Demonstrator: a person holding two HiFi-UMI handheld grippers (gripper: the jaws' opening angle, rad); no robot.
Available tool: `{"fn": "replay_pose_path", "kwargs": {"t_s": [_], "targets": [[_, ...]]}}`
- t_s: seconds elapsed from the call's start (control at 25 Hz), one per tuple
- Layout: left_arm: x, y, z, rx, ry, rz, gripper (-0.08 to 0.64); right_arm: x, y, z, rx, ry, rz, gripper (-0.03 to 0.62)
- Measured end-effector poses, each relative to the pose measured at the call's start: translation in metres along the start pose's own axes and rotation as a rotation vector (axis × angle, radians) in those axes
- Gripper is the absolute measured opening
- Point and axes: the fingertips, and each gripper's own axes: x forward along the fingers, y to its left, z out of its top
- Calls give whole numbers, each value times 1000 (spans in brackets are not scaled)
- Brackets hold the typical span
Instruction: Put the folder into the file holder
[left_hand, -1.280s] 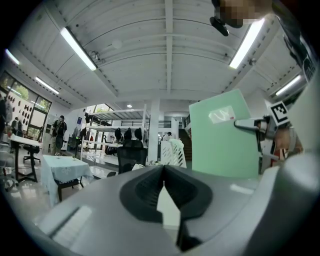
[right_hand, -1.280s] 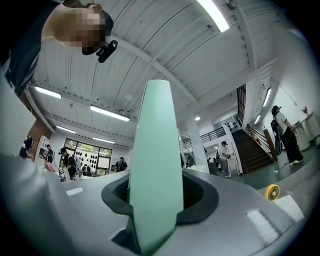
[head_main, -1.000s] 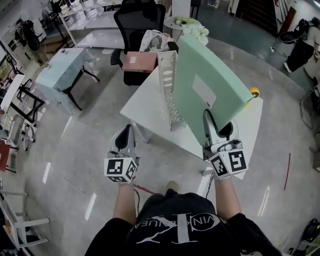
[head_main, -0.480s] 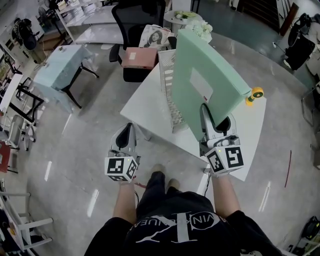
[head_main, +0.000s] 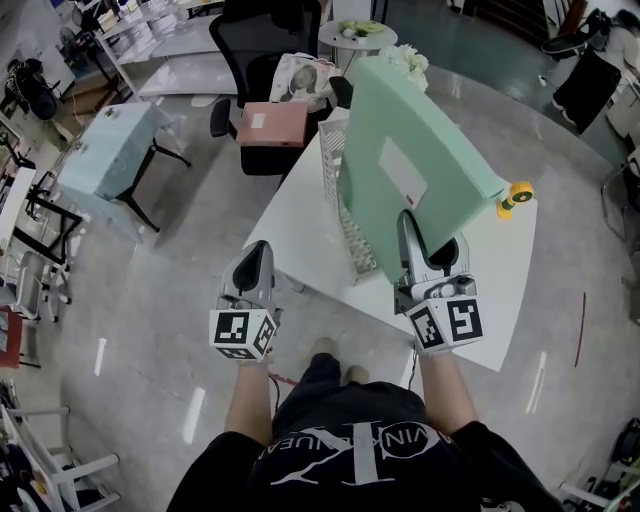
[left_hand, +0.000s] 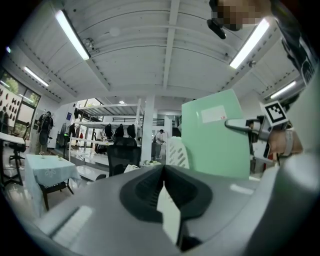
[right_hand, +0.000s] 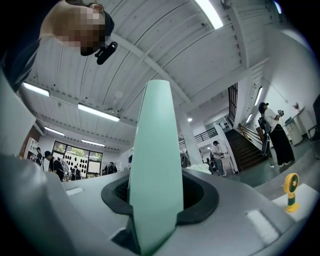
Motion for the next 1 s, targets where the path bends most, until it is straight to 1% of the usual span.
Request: {"fn": "replay_pose_path", "kwargs": {"t_s": [0.2,0.32,0.56,0.84,1.0], "targets": [[13,15,-2,-1,13,-15,0,9,7,-4,-19,-49,0,182],[21,16,-6,-2,22,-36,0,11,9,-12,-34,-57,-17,183],[34,17,-13,-7,33,-67,0,19,7,-22,-26,-61,-39,183],[36,18,-19,-11,52,-79,0,24,8,-23,-6,-101,-49,184],[34,26,-21,-15,56,-71,0,31,15,-30,-33,-90,-52,184]]}}
